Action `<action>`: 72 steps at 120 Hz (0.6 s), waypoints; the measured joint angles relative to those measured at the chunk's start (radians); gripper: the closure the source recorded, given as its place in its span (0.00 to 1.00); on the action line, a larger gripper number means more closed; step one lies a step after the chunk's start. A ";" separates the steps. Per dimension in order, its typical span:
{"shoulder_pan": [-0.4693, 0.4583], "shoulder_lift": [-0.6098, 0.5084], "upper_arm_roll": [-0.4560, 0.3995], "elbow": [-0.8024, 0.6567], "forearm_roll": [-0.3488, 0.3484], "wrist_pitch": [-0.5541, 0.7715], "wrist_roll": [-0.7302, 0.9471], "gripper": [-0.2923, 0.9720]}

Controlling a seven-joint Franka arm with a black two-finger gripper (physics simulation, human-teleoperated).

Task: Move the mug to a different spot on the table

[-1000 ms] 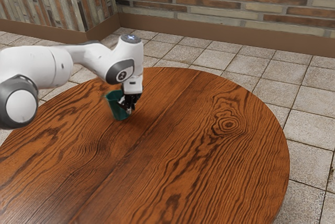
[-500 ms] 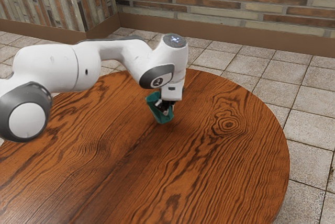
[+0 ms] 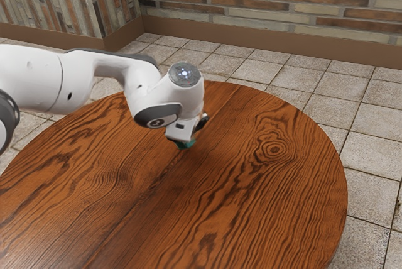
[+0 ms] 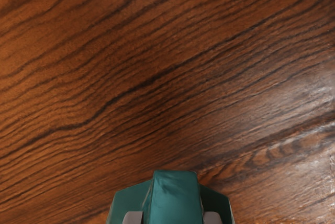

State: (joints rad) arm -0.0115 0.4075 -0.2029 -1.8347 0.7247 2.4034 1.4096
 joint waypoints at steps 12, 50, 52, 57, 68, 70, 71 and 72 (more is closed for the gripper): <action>0.022 -0.067 -0.001 -0.115 0.005 0.066 0.036 0.77; 0.048 -0.165 0.000 -0.259 0.004 0.179 0.183 0.76; 0.053 -0.168 -0.001 -0.265 0.004 0.184 0.189 0.76; 0.064 -0.169 -0.001 -0.275 0.004 0.195 0.205 0.76; 0.089 -0.169 0.000 -0.301 0.001 0.210 0.236 0.75; 0.092 -0.168 0.000 -0.305 0.001 0.212 0.241 0.75; 0.093 -0.168 0.000 -0.307 0.000 0.213 0.244 0.75; 0.094 -0.168 0.000 -0.308 0.000 0.214 0.246 0.75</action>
State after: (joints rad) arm 0.0828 0.2396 -0.2024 -2.1429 0.7245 2.6176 1.6559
